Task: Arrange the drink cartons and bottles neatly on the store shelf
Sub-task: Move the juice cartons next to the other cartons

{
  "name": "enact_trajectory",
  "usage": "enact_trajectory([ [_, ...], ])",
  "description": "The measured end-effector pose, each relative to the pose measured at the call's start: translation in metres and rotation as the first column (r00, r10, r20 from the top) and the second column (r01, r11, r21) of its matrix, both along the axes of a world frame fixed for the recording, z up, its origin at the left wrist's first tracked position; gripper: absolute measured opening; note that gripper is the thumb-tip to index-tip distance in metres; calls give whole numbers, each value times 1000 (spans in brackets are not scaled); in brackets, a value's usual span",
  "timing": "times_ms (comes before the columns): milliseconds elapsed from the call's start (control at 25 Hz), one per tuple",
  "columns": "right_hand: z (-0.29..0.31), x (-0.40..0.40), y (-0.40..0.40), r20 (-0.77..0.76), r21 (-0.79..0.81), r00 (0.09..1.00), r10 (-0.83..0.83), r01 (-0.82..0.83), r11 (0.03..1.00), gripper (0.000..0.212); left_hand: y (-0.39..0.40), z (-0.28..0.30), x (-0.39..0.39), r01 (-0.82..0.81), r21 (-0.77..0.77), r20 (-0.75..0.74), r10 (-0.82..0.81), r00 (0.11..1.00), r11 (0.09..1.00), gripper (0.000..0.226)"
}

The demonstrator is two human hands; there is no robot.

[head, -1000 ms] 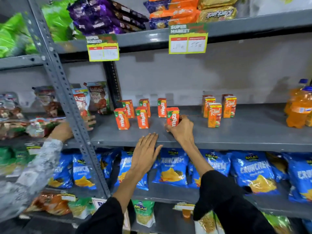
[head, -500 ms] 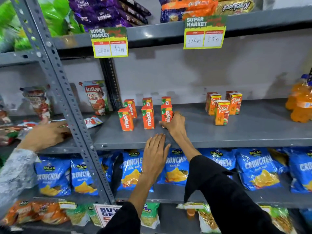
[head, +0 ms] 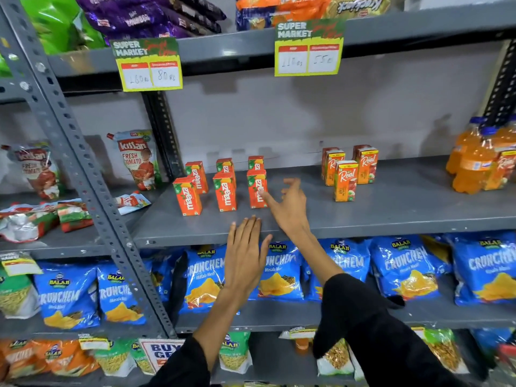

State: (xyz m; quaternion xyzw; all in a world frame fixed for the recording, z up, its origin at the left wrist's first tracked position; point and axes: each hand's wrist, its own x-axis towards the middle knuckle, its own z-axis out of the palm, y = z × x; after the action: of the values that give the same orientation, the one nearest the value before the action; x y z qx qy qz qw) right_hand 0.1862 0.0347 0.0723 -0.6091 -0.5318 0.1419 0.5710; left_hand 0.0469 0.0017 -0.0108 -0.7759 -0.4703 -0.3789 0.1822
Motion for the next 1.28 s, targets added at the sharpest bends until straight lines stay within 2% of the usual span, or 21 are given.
enact_trajectory([
  [120, -9, 48, -32, 53, 163, 995, -80, 70, 984, 46, -13, 8, 37, 59, 33, 1, -59, 998, 998, 56],
  [240, -14, 109, -54, 87, 216, 984, -152, 131, 968, 31, -26, 16, 94, 109, 36, 11, -109, 994, 993, 58],
  [520, -16, 300, -96, 212, 268, 930, -300, 240, 933, 24, -63, 15, 241, 121, -11, 58, -121, 991, 993, 56],
  [680, -11, 387, -106, 196, 277, 884, -424, 365, 889, 37, -72, 17, 299, 69, -56, 51, -66, 997, 996, 58],
  [800, -6, 435, -107, 149, 241, 821, -551, 511, 825, 48, -74, 17, 326, 27, -75, 11, -26, 1000, 997, 60],
  [880, -2, 461, -104, 155, 157, 795, -586, 566, 809, 55, -73, 15, 338, -9, -83, -18, 7, 1000, 997, 60],
  [1040, 0, 493, -86, 154, -92, 874, -461, 478, 874, 72, -72, 11, 345, -68, -77, -32, 65, 997, 995, 58],
  [1160, -3, 502, -75, 99, -137, 909, -406, 416, 899, 67, -69, 10, 347, -75, -68, -6, 75, 997, 995, 55],
  [1280, -6, 503, -76, 50, -109, 906, -420, 423, 900, 51, -67, 7, 347, -68, -63, 1, 69, 998, 996, 55],
])
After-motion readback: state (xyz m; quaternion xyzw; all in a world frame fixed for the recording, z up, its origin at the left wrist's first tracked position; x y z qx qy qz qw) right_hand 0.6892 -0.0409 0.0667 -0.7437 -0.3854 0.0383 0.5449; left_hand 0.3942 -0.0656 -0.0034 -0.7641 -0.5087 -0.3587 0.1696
